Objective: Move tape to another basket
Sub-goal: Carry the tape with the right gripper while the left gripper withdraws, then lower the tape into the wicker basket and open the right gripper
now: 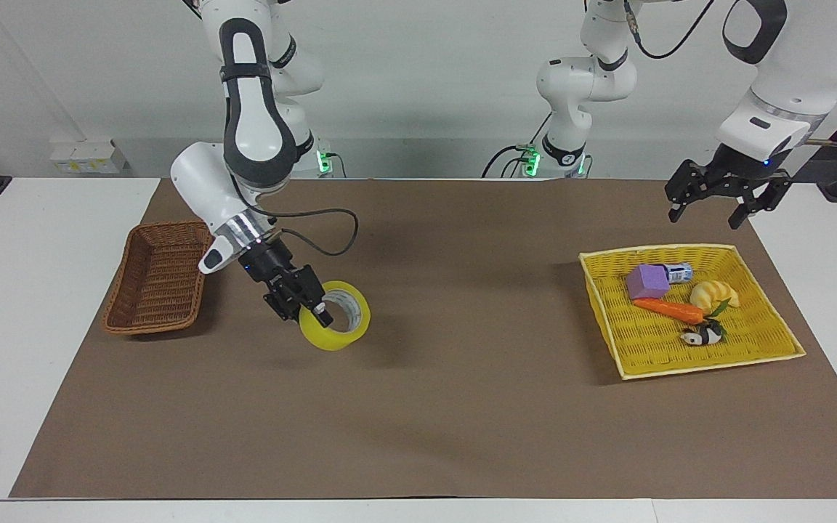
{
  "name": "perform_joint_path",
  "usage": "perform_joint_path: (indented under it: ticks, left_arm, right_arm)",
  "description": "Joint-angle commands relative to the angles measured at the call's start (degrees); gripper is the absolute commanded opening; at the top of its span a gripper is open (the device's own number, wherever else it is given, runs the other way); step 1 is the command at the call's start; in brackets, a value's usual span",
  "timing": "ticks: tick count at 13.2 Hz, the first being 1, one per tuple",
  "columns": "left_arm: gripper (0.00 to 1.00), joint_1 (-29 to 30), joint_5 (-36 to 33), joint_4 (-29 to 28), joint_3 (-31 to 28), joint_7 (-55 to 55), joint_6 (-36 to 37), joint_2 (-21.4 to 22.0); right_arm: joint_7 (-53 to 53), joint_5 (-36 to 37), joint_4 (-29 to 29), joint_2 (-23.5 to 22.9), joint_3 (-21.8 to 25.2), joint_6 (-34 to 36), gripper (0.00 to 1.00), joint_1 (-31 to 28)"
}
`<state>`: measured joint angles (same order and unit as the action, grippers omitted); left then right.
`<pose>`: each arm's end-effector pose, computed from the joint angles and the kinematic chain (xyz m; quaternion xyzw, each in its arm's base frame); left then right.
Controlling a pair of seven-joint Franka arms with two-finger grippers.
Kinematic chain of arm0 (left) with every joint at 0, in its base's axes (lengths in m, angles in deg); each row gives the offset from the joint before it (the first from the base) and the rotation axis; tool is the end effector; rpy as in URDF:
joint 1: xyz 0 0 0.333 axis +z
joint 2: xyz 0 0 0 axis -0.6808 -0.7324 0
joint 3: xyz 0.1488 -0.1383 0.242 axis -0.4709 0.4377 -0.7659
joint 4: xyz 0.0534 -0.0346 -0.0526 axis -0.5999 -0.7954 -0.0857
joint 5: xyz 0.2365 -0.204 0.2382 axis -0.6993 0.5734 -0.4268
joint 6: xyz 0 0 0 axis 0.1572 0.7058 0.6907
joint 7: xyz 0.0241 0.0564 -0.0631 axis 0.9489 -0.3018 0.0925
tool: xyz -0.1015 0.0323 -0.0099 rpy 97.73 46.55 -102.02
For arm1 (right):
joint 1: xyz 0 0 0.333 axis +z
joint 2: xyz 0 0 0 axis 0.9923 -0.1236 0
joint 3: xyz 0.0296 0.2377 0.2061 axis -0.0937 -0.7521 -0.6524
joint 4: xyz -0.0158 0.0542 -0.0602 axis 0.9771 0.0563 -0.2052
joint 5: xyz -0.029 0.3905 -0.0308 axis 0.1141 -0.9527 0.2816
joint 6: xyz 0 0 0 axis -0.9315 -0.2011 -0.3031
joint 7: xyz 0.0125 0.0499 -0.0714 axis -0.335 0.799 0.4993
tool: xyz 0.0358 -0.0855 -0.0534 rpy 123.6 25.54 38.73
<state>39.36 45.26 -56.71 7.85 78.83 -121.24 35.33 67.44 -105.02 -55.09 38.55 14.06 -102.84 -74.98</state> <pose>0.5835 -0.0396 0.6516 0.9930 -0.1046 0.0539 0.0059 0.6156 0.0772 0.4087 -0.8767 0.1779 -0.2487 0.3714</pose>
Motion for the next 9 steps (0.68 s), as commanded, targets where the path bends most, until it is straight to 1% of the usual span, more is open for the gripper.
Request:
perform_joint_path:
  ticks: [1, 4, 6, 7, 8, 9]
  left_arm:
    - [1.00, 0.47, -1.25, 0.47, 0.86, -0.68, 1.09, 2.20]
    - [1.00, 0.47, -1.16, -0.15, 0.78, -0.50, 1.09, 2.48]
    - [1.00, 0.65, -1.16, -0.06, 0.78, -0.41, 1.09, 2.57]
    - [1.00, 0.65, -1.16, -0.15, 0.87, -0.33, 1.09, 2.57]
    - [1.00, 0.65, -1.16, -0.15, 0.87, -0.33, 1.09, 2.57]
    - [1.00, 0.65, -1.16, -0.15, 0.87, -0.33, 1.09, 2.57]
  right_arm:
    - [-3.49, 9.70, -0.47, 1.07, -0.55, 6.92, 0.00, -4.73]
    - [-7.00, 29.28, 2.24, 0.45, -0.64, 20.72, 0.00, -11.68]
    - [-8.33, 37.92, 4.53, -0.08, -0.64, 26.01, 0.00, -14.50]
    - [-9.12, 41.70, 4.62, 0.18, -0.38, 27.86, 0.00, -15.47]
    - [-9.91, 46.26, 5.49, 0.45, -0.03, 29.79, 0.00, -16.35]
    - [-11.13, 51.61, 6.98, 0.45, 0.06, 33.12, 0.00, -17.40]
